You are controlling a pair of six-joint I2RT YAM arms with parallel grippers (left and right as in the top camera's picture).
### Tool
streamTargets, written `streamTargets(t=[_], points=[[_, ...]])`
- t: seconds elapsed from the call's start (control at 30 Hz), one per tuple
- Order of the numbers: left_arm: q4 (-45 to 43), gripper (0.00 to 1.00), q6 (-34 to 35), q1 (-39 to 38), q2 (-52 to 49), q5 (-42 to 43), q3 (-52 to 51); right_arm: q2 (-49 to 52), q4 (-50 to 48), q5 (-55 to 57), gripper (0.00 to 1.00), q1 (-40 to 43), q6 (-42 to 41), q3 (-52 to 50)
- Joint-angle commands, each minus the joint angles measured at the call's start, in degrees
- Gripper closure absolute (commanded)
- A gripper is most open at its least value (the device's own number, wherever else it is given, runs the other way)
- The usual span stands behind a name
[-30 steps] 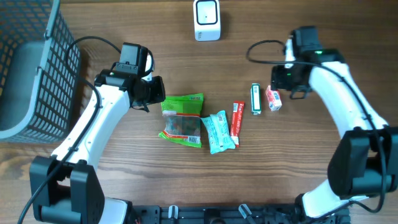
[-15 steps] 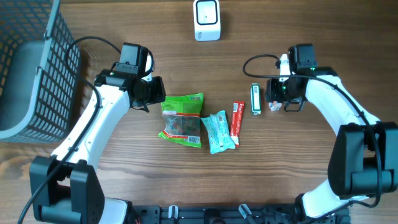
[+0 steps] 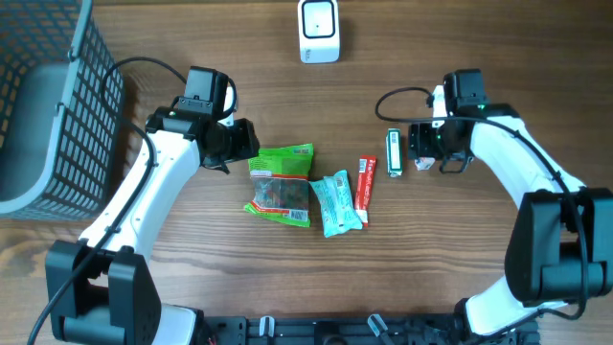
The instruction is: Scan the item barcode
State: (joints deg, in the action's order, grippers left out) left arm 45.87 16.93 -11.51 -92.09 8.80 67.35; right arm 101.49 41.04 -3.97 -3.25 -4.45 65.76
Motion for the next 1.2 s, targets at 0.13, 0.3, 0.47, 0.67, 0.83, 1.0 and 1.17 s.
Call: streamTargets(t=[0.13, 0.3, 0.47, 0.67, 0.83, 1.0, 1.17], points=[[0.1, 0.00, 0.3, 0.0, -0.6, -0.3, 0.1, -2.0, 8.6, -14.4, 0.00, -0.3, -0.1, 12.8], [0.2, 0.94, 0.2, 0.0, -0.6, -0.3, -0.7, -1.9, 7.7, -29.1, 0.01, -1.0, -0.1, 10.3], [-0.7, 0.92, 0.2, 0.0, -0.7, 1.8, -6.2, -1.9, 9.5, -28.3, 0.19, -4.5, 0.0, 10.2], [-7.0, 0.96, 0.3, -2.9, -0.7, 5.1, -11.5, -1.5, 6.5, -26.9, 0.57, -14.5, -3.3, 10.2], [-5.8, 0.96, 3.2, -3.4, 1.0, 1.9, -9.2, 0.1, 2.4, -26.9, 0.52, -21.8, -6.7, 10.0], [-5.9, 0.64, 3.3, -3.3, 5.9, -2.9, -2.0, 0.3, -1.2, -26.8, 0.09, -22.9, -6.6, 10.0], [-5.6, 0.00, 3.3, -3.2, 5.6, -2.9, -2.0, 0.2, 0.2, -22.6, 0.00, -20.3, -7.3, 10.0]])
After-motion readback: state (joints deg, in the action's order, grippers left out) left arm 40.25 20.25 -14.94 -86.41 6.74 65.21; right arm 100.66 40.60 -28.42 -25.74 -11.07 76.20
